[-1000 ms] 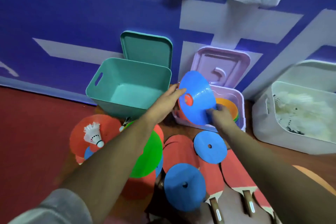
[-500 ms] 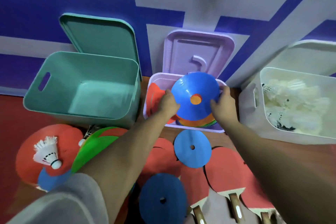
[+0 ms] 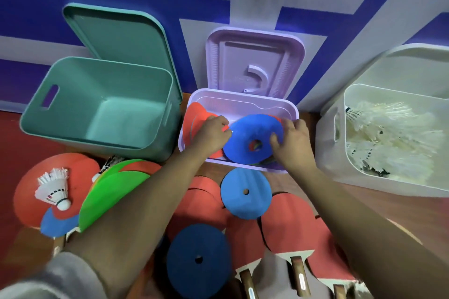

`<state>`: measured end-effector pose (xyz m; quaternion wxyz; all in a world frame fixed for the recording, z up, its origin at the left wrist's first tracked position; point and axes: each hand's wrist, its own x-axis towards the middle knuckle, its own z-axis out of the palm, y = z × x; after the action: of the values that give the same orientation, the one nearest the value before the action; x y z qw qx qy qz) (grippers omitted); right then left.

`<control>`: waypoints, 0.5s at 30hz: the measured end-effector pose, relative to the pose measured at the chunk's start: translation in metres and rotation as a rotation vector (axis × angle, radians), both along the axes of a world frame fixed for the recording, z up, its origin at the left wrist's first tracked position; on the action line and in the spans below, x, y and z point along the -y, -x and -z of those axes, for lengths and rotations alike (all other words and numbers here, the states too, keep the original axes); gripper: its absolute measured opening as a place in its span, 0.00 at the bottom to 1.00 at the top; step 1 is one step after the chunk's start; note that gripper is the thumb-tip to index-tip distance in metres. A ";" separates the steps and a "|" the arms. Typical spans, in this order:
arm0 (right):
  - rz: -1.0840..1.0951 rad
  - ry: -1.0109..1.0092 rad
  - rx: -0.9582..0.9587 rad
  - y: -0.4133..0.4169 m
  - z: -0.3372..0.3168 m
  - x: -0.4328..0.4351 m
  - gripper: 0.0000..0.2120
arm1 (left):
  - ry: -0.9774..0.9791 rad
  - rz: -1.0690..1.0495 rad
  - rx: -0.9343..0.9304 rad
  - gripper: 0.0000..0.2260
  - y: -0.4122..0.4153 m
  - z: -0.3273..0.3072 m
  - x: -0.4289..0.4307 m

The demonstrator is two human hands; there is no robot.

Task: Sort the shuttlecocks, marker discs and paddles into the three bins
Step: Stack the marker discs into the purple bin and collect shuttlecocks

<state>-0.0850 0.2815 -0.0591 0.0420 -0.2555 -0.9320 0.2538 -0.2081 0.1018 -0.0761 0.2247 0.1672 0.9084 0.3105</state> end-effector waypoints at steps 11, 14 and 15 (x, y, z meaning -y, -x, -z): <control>-0.052 0.396 0.033 -0.108 -0.013 0.074 0.06 | -0.228 -0.130 0.136 0.06 -0.148 -0.025 0.077; 0.062 0.447 0.269 -0.116 0.026 0.066 0.04 | -0.120 -0.217 0.252 0.05 -0.162 0.016 0.071; 0.100 0.451 0.339 -0.115 0.038 0.063 0.08 | -0.066 -0.242 0.283 0.05 -0.161 0.026 0.066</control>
<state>0.0304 0.2188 -0.0971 -0.1597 -0.3428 -0.8320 0.4060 -0.0472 0.0358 -0.1017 0.3057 0.0186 0.8704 0.3855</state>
